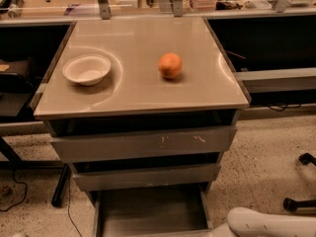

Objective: Close bottom drawer

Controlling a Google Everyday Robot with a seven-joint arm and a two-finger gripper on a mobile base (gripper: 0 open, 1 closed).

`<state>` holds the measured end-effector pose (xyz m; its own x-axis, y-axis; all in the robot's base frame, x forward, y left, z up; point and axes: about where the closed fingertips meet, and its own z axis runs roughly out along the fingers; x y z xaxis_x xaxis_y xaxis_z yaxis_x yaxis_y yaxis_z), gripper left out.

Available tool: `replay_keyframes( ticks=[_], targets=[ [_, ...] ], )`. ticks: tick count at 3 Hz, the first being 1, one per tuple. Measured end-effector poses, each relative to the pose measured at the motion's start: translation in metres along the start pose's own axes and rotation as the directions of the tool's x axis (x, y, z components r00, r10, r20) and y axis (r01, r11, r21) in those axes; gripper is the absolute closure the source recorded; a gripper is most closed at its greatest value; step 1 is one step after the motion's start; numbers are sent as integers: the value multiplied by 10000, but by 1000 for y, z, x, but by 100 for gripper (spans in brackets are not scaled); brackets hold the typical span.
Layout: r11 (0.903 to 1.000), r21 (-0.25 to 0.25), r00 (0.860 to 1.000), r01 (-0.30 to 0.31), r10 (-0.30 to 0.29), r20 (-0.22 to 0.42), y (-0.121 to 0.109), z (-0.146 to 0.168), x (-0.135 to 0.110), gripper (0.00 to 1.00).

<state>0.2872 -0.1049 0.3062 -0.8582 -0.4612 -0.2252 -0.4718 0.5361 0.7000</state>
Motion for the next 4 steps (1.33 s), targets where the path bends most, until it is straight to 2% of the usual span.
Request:
replay_keyframes(
  ticks=[1,2,4],
  targets=[
    [10000,-1,10000,0,0,0,0,0,0,100],
    [9992,-80,9983,-403,407,425,-11,13,4,100],
    [9900,344,9715,-1365,1270,2004,-52,33,-10,100]
  ],
)
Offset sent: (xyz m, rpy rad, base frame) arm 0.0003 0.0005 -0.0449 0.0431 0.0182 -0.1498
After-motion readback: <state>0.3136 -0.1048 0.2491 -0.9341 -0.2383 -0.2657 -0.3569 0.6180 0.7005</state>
